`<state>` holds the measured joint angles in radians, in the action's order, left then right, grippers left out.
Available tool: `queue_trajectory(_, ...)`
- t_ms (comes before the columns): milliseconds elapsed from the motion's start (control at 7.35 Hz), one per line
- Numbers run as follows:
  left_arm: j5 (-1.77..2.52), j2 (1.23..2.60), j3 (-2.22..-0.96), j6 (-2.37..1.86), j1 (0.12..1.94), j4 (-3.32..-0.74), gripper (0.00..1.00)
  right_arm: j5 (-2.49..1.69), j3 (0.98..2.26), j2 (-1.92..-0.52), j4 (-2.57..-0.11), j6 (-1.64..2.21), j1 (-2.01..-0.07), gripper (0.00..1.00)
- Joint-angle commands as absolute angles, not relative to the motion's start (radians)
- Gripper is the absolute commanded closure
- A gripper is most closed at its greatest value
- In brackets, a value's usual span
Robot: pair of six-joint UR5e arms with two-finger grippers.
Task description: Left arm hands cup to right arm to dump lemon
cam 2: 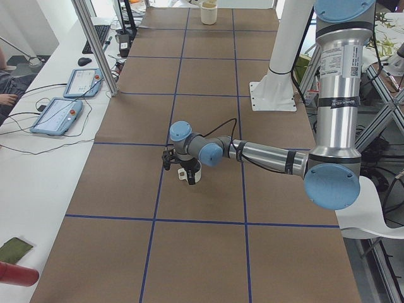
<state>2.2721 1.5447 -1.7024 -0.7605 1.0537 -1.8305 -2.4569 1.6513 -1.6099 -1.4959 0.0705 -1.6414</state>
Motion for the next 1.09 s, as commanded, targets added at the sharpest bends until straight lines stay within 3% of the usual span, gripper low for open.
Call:
queue_trajectory(0,2.273,1.546,-1.694,-0.765,1.052,-1.830,0.94,-2.459,1.652,-1.609,-1.496,0.072,-1.641,0.00)
queue_trajectory(136,2.276,1.555,-1.689,-0.767,1.052,-1.830,1.00,-2.467,1.654,-1.608,-1.496,0.072,-1.641,0.00)
queue_trajectory(544,2.368,1.604,-1.700,-0.784,1.063,-1.768,1.00,-2.479,1.677,-1.589,-1.497,0.074,-1.634,0.00)
queue_trajectory(953,2.391,1.922,-1.709,-0.784,1.149,-1.356,1.00,-2.508,1.790,-1.536,-1.496,0.169,-1.591,0.00)
